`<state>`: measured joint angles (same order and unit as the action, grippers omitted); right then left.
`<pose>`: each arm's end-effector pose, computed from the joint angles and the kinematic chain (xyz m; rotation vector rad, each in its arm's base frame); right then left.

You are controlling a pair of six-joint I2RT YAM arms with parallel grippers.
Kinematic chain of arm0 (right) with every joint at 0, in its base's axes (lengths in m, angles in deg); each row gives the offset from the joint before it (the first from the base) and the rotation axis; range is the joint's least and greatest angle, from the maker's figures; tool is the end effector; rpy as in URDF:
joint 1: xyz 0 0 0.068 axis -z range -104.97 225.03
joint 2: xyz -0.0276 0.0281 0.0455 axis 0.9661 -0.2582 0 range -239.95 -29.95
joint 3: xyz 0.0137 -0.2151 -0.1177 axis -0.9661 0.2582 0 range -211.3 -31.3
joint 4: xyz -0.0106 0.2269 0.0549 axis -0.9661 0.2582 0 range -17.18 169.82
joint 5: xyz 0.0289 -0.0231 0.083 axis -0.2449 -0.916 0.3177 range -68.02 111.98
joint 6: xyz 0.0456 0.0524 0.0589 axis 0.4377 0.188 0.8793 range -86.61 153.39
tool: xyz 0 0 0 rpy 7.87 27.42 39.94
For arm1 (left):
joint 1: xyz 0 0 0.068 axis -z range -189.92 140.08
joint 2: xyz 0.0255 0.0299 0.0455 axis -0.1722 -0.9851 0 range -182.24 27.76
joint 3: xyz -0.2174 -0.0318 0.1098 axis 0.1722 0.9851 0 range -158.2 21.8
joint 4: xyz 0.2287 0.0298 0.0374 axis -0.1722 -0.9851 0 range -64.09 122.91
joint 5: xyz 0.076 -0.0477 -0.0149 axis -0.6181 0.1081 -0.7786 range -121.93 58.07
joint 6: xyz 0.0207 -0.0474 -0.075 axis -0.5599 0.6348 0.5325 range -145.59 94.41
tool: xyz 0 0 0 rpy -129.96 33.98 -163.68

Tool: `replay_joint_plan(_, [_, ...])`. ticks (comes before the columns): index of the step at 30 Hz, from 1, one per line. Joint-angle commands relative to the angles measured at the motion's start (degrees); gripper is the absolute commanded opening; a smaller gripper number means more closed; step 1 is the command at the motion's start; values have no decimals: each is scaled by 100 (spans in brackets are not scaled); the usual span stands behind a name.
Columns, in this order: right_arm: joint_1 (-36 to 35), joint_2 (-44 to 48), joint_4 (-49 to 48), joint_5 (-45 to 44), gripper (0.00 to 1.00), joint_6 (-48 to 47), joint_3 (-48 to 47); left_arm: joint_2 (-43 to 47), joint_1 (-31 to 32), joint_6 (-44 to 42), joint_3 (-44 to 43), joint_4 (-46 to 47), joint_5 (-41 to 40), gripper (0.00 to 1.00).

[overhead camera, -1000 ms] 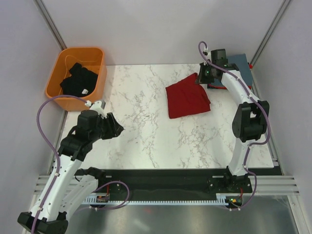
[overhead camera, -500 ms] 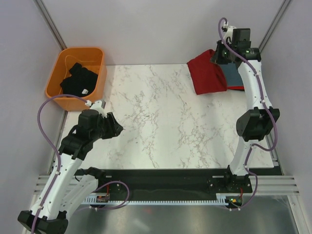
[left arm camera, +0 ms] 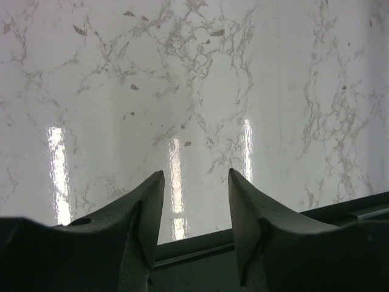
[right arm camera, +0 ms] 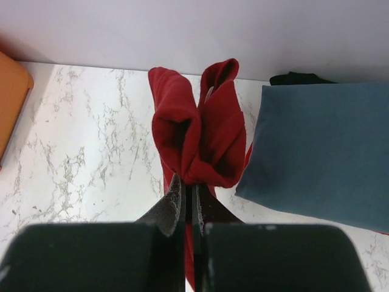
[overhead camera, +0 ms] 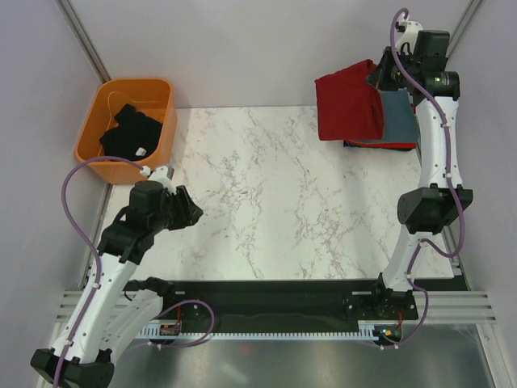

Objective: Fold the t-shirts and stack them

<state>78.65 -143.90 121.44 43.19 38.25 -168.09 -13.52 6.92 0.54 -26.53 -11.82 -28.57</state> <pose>0.4268 0.0027 0.4025 -0.0864 2.0072 0.3871 0.1632 -0.0544 0.2600 -0.1513 2.2643 -0.4701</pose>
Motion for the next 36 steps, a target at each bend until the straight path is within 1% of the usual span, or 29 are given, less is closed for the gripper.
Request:
replay_joint_plan(1, [139, 268, -221, 295, 0, 50, -269, -21, -40, 15, 35, 202, -28, 53])
replay_joint_plan(9, [324, 101, -300, 507, 0, 50, -304, -30, -32, 15, 35, 193, -37, 53])
replay_joint_plan(20, [605, -320, -459, 779, 0, 199, -629, -91, -32, 32, 52, 193, -54, 53])
replay_joint_plan(28, [825, -628, -555, 814, 0, 190, -813, -144, -32, 33, 44, 193, -63, 53])
replay_joint_plan(36, [1158, -962, -1003, 972, 0, 375, -849, -170, -32, 41, 44, 193, -81, 52])
